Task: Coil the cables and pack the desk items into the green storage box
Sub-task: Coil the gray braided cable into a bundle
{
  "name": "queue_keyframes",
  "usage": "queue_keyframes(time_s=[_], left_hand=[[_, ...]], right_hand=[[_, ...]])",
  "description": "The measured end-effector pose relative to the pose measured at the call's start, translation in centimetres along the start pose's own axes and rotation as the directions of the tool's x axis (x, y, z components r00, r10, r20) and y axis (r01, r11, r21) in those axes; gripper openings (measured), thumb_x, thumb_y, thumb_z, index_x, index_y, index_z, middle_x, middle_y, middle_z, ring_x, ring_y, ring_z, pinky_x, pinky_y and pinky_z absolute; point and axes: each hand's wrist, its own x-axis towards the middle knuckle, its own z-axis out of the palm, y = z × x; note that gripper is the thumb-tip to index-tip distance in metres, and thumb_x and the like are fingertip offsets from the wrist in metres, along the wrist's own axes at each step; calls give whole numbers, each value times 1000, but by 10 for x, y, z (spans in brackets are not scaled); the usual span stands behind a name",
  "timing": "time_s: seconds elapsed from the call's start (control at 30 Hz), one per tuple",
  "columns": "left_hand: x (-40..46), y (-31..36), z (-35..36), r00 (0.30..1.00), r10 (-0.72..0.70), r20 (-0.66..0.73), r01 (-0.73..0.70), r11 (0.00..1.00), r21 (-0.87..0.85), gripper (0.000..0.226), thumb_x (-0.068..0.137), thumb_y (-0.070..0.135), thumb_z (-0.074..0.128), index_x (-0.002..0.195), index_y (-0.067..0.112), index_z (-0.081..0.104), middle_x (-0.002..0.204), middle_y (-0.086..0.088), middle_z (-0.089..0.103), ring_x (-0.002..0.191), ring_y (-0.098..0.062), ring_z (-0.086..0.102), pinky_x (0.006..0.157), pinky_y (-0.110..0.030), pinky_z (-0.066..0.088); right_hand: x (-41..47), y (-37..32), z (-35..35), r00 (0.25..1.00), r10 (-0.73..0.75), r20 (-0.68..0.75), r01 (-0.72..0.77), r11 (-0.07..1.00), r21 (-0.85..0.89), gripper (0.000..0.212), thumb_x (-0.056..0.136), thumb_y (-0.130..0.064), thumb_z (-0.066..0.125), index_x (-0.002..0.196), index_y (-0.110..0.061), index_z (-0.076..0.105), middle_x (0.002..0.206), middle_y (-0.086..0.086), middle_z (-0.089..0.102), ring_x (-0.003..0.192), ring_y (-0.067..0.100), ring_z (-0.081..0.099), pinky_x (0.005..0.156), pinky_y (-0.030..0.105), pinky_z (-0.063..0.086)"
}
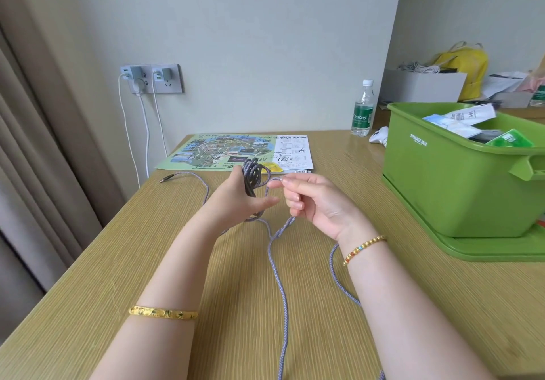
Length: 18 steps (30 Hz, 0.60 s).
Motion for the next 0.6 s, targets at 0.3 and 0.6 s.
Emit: queue_keyframes(time_s=[0.3, 0.6], left_hand=[[-9, 11, 4, 952, 198, 232, -199, 980, -17, 8, 95, 21, 44, 89, 19, 49, 75, 3, 55, 68, -13, 48, 63, -18, 40], [-13, 23, 10, 985, 157, 75, -117, 915, -387, 20, 99, 19, 39, 82, 15, 49, 62, 7, 64, 54, -10, 61, 53, -20, 49]], right_hand=[[2, -1, 3, 963, -147, -226, 126, 986, -106, 22, 89, -16, 59, 68, -11, 58, 44, -11, 34, 43, 6, 30, 43, 16, 28], [2, -5, 0, 962, -146, -230, 133, 989, -71, 17, 89, -15, 59, 75, -17, 50, 49, -9, 47, 45, 7, 43, 51, 20, 43]])
